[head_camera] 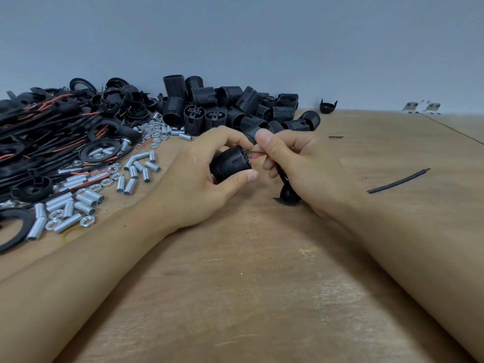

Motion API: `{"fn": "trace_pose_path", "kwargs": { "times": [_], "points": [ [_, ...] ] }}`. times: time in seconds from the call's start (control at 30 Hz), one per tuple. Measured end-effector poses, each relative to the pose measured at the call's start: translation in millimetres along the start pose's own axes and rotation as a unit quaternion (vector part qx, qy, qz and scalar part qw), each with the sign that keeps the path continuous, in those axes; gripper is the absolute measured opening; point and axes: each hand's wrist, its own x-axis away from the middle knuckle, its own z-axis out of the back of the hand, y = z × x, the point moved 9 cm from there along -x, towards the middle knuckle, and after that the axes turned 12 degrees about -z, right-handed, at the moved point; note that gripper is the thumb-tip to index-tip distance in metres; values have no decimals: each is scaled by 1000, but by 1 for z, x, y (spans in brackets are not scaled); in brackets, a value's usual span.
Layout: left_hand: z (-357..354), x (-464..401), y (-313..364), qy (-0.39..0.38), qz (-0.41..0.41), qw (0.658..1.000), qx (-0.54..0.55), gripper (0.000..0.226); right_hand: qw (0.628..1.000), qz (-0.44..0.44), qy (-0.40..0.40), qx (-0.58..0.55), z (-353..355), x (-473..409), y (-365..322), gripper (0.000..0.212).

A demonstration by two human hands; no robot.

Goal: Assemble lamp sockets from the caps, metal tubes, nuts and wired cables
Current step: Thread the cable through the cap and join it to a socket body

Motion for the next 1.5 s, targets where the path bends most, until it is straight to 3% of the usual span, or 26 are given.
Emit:
{"fn": "trace_pose_path", "kwargs": {
  "times": [0.07,0.17,0.23,0.33,0.4,0.5,0.63,0.8,1.03,1.2,1.5],
  "points": [
    [1,-2,5,-3,-25,999,-43,24,999,-29,0,-36,0,-3,6,36],
    [1,-3,7,-5,-38,997,-63,16,989,-70,25,-126,7,-7,11,35],
    [1,-3,8,-4,-43,996,-73,14,988,-85,29,-126,14,-8,10,34],
    [1,-4,8,-1,-48,995,-88,14,994,-68,-64,64,21,-9,-5,33],
    [1,-4,6,-1,-44,995,-94,13,956,-83,-168,228,19,0,-1,49],
    [2,-3,2,4,-31,995,-92,14,889,-86,-222,392,20,8,12,61],
    [1,-3,1,6,-28,996,-88,15,901,-66,-259,341,8,10,9,41],
    [-1,-5,10,-11,-56,993,-106,16,943,-52,-252,212,6,14,-3,20],
    [-4,-8,20,-27,-87,989,-113,21,977,-44,-170,117,7,8,-6,30],
    [-10,-7,22,-48,-88,992,-70,29,977,30,-121,173,13,6,-15,28],
    [-9,-7,21,-41,-71,997,3,34,974,65,-127,175,9,10,-21,27]
  ]
}}
